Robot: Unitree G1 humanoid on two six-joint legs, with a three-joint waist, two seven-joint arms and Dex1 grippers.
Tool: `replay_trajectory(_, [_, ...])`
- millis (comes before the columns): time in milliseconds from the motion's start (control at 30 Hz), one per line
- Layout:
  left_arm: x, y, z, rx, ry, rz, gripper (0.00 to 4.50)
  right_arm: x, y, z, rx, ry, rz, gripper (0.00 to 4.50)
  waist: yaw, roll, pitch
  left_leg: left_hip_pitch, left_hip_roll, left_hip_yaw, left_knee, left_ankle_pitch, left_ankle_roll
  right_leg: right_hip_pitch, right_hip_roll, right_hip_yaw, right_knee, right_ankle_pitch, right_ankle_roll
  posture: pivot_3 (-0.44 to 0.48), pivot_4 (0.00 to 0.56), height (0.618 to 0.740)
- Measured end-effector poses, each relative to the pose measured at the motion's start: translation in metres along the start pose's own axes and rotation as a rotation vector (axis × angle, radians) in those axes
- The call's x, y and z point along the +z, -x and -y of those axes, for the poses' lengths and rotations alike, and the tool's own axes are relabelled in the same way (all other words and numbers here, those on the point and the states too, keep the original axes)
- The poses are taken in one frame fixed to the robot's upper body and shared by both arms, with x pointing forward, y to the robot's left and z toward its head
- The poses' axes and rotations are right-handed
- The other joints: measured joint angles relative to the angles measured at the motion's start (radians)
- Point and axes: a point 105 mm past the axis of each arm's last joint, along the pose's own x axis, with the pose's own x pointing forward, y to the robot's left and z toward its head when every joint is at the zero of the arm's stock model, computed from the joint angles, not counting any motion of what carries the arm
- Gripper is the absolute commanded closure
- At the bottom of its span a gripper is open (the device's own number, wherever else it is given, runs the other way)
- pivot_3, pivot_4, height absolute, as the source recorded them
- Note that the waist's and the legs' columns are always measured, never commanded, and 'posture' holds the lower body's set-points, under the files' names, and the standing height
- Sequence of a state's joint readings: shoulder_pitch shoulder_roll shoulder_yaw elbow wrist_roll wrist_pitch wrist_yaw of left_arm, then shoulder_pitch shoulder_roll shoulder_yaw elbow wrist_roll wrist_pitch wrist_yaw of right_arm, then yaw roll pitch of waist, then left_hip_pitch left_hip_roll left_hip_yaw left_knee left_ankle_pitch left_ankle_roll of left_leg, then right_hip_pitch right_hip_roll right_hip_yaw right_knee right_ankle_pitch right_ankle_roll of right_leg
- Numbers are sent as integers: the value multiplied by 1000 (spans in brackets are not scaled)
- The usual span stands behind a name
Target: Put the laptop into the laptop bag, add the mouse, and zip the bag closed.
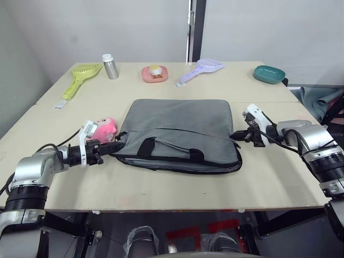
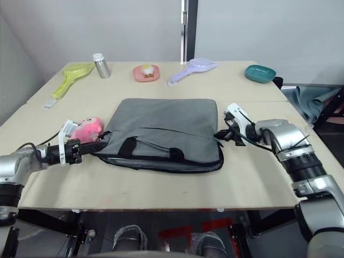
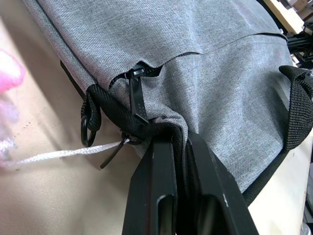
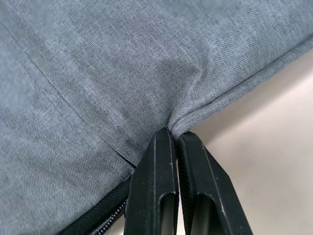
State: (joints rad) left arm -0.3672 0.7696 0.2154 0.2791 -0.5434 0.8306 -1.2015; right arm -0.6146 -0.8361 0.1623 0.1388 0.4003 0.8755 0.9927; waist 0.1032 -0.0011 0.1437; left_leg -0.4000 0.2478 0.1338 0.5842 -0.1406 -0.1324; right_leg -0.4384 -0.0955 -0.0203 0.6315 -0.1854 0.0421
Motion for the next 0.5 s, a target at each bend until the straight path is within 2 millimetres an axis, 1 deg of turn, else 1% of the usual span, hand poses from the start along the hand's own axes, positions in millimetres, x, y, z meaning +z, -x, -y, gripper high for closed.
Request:
replay_trajectory(100, [-3, 3, 4, -14, 10, -17, 4500, -5, 3, -5, 19, 8, -11, 4450, -1, 0, 0, 0, 0, 0, 0, 0, 0, 0, 0, 0, 0, 0, 0, 0, 150, 740])
replay_trajectory(367, [-9, 8, 7, -20, 4, -43, 4500, -7, 0, -6, 28, -7, -10, 4450, -8, 0, 0, 1, 0, 1, 0, 0, 0, 0, 0, 1, 1, 0, 0, 0, 150, 740])
replay_trajectory(433, [-9, 9, 7, -19, 5, -45, 3699, -7, -1, -5, 26, -6, -6, 4500, -9, 0, 0, 2, 0, 1, 0, 0, 0, 0, 0, 1, 2, 0, 0, 0, 150, 740])
replay_trajectory(500, [-12, 10, 8, -28, 10, -52, 3045, -5, -3, 1, 7, -16, 4, 4500, -11, 0, 0, 2, 0, 2, 1, 0, 0, 0, 0, 1, 2, 0, -1, 0, 150, 740])
